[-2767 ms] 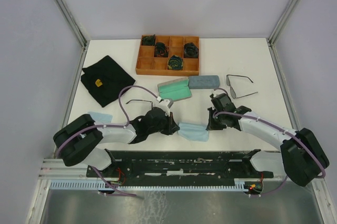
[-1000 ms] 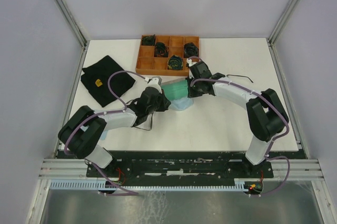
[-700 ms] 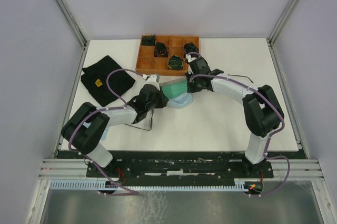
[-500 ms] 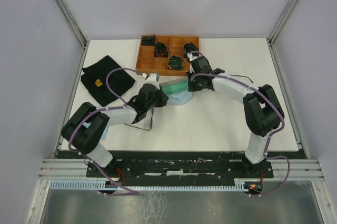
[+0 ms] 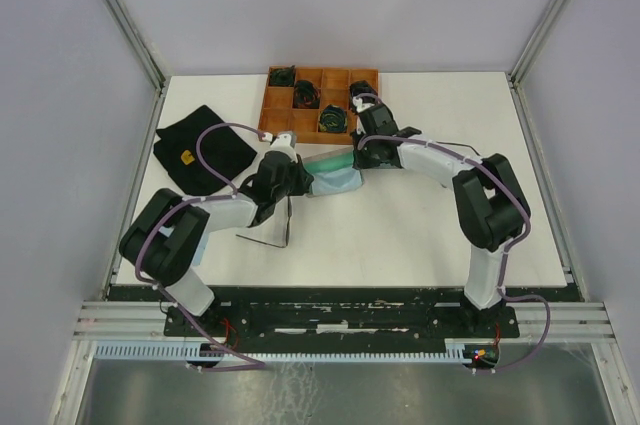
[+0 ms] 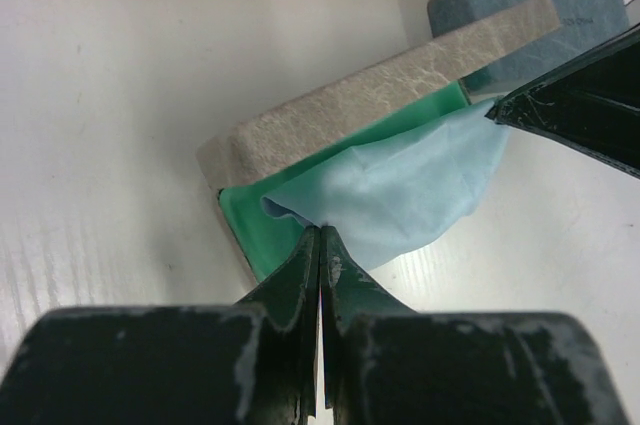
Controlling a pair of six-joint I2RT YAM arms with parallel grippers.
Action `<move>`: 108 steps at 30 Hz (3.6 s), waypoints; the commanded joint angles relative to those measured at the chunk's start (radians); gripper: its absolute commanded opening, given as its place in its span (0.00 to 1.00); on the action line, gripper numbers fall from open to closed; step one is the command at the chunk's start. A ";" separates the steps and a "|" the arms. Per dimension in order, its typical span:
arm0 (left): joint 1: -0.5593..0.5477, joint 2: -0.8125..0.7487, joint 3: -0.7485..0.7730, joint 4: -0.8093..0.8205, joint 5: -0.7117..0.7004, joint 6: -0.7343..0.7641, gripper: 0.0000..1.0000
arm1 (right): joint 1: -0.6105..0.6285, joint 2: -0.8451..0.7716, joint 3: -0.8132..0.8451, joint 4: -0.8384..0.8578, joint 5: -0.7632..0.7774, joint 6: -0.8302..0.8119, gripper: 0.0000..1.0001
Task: Organize the sunglasses
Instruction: Place the glasses cleaning cloth in the sunglasses case, then move the sunglasses case at the center of the board.
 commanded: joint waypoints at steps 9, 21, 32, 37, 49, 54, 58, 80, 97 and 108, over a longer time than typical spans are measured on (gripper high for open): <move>0.036 0.090 0.074 0.061 0.031 0.079 0.03 | -0.011 0.063 0.099 0.037 -0.012 0.005 0.00; 0.049 0.121 0.091 0.047 0.000 0.106 0.03 | -0.017 0.103 0.121 0.028 -0.010 -0.001 0.00; 0.058 0.150 0.134 0.004 -0.022 0.112 0.03 | -0.017 0.120 0.126 0.029 -0.015 0.000 0.00; 0.059 0.149 0.137 -0.009 -0.029 0.110 0.03 | -0.018 0.129 0.130 0.031 -0.014 0.000 0.00; 0.059 0.096 0.101 -0.038 -0.037 0.078 0.35 | -0.017 0.084 0.110 0.031 -0.012 -0.001 0.31; 0.058 0.039 0.071 -0.043 -0.023 0.061 0.44 | -0.017 0.018 0.067 0.035 -0.006 0.002 0.40; 0.059 -0.003 0.046 -0.053 -0.010 0.049 0.47 | -0.018 -0.022 0.032 0.038 0.002 0.009 0.44; 0.059 -0.362 -0.059 -0.278 -0.128 -0.029 0.48 | -0.018 -0.241 -0.180 0.037 0.071 0.047 0.53; 0.060 -0.591 -0.163 -0.408 -0.186 -0.049 0.48 | -0.018 -0.201 -0.120 -0.020 0.064 0.021 0.54; 0.059 -0.582 -0.161 -0.408 -0.180 -0.039 0.48 | -0.018 -0.020 0.024 -0.054 0.022 -0.011 0.51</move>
